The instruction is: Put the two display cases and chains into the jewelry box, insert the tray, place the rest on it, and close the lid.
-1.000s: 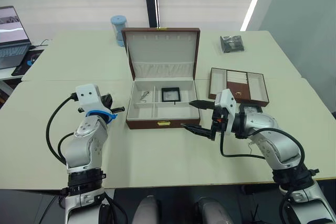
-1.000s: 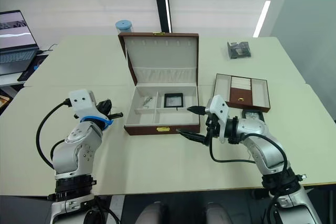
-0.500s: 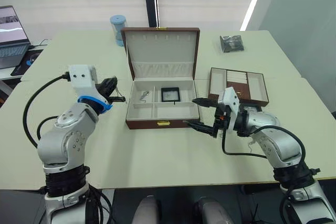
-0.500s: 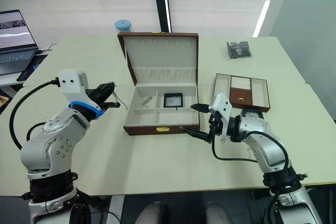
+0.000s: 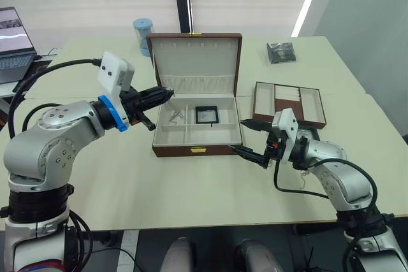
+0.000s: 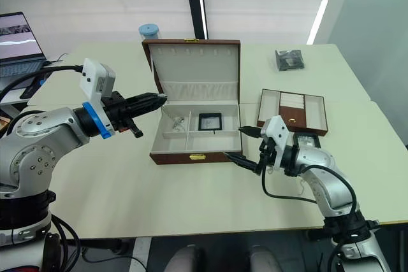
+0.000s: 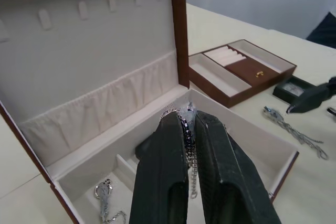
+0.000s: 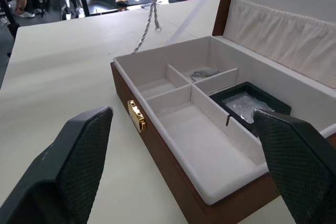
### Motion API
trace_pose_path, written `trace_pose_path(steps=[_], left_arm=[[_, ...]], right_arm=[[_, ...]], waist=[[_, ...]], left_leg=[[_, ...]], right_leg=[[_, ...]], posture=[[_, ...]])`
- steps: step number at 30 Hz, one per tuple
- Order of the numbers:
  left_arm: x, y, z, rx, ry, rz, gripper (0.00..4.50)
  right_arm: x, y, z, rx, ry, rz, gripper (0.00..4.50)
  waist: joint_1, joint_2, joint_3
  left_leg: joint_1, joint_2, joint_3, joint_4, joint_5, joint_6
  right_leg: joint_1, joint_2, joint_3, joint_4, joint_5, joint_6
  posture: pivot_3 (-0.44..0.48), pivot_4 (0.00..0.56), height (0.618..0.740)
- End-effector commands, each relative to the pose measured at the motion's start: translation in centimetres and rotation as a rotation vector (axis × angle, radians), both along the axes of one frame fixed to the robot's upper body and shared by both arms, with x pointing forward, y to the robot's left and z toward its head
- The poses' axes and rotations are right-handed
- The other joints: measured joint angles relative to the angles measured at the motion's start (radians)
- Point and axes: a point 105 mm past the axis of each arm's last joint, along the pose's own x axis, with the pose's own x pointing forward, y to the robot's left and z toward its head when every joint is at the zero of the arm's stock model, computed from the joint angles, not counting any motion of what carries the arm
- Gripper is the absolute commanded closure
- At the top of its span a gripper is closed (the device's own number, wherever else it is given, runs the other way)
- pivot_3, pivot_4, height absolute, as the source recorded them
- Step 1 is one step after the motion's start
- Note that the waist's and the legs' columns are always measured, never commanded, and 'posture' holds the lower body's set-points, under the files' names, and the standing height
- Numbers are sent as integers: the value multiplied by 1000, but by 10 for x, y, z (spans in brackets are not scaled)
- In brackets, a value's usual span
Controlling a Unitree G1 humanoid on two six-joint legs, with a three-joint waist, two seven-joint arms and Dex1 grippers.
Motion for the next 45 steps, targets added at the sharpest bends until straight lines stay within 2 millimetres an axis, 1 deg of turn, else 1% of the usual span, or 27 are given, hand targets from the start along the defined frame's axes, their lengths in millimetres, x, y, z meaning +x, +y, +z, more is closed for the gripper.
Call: trace_pose_path(steps=[1, 4, 8, 12, 16, 26, 32, 34, 35, 36, 38, 39, 41, 43, 45], left_arm=[[0, -1, 5, 37, -37, -81, 4469], [5, 1, -3, 44, -21, -106, 4469], [7, 6, -25, 82, 41, -128, 4469], [9, 14, -39, 90, 78, -109, 4469], [8, 20, -51, 108, 105, -97, 4469], [5, 24, -64, 120, 153, -80, 4469], [7, 25, -66, 116, 152, -64, 4469], [8, 24, -66, 112, 151, -59, 3823], [8, 24, -66, 106, 152, -56, 3617], [9, 24, -66, 102, 153, -55, 3275], [9, 24, -66, 96, 152, -52, 2767], [9, 24, -65, 94, 152, -50, 2392], [10, 25, -64, 91, 150, -46, 1847], [10, 28, -63, 80, 153, -38, 1180], [8, 32, -63, 65, 160, -37, 608]], right_arm=[[-11, -4, 16, 4, -57, 13, 0], [-15, -5, 16, -13, -57, 14, 0], [-15, -6, 17, -14, -61, -5, 0], [-15, -5, 17, -7, -60, -17, 0], [-17, -3, 16, -1, -56, -19, 0], [-18, -2, 16, 1, -43, -7, 0], [-20, -1, 16, -4, -38, 15, 0], [-20, -1, 16, -6, -38, 16, 0], [-20, -1, 16, -6, -38, 16, 0], [-20, -1, 16, -7, -37, 16, 0], [-20, -1, 16, -9, -38, 16, 0], [-20, -1, 16, -10, -39, 15, 0], [-19, -1, 17, -11, -40, 14, 0], [-17, -4, 17, -10, -39, 5, 0], [-15, -10, 17, -15, -38, -9, 0]], waist=[[0, 0, 0], [0, 0, 0], [-2, 0, 0], [-2, 0, 0], [-2, 0, 0], [-2, 0, 0], [-2, 0, 0], [-2, 0, 0], [-2, 0, 0], [-2, 0, 0], [-2, 0, 0], [-2, 0, 0], [-2, 0, 0], [-2, 0, 0], [-2, 0, 0]], left_leg=[[0, 0, 0, 0, 0, 0], [-1, 0, 0, 0, 0, 0], [-1, 0, 0, 0, 0, 0], [-2, 0, 0, 0, 0, 0], [-7, 0, 0, 0, 0, 1], [-8, 0, 0, 1, 0, 1], [-8, 0, 0, 1, 0, 1], [-8, 0, 0, 1, 0, 1], [-8, 0, -1, 1, 0, 1], [-8, 0, -1, 1, 0, 1], [-8, 0, -1, 1, 0, 1], [-8, 0, -1, 1, 0, 1], [-8, 0, -1, 1, 0, 1], [-8, 0, -1, 1, 0, 1], [-8, 0, -1, 1, 0, 1]], right_leg=[[0, 0, 0, 0, 0, 0], [-1, 0, 0, 0, 0, 0], [-1, 0, 0, 0, 0, 0], [-3, 0, 1, 0, 0, 0], [-7, 0, 0, 1, 0, 0], [-9, 0, 0, 1, 0, 0], [-9, 0, 0, 1, 0, 0], [-9, 0, 0, 1, 0, 0], [-9, 0, 0, 2, 0, 0], [-9, 0, 0, 2, 0, 0], [-9, 0, 0, 2, 0, 0], [-9, 0, 0, 2, 0, 0], [-9, 0, 0, 2, 0, 0], [-9, 0, 0, 2, 0, 0], [-9, 0, 0, 2, 0, 0]], posture=[[0, 150, 740], [0, 150, 740], [0, 150, 740], [0, 150, 740], [0, 150, 740], [0, 150, 740], [0, 150, 740], [0, 150, 740], [0, 150, 740], [0, 150, 740], [0, 150, 740], [0, 150, 740], [0, 150, 740], [0, 150, 740], [0, 150, 740]])
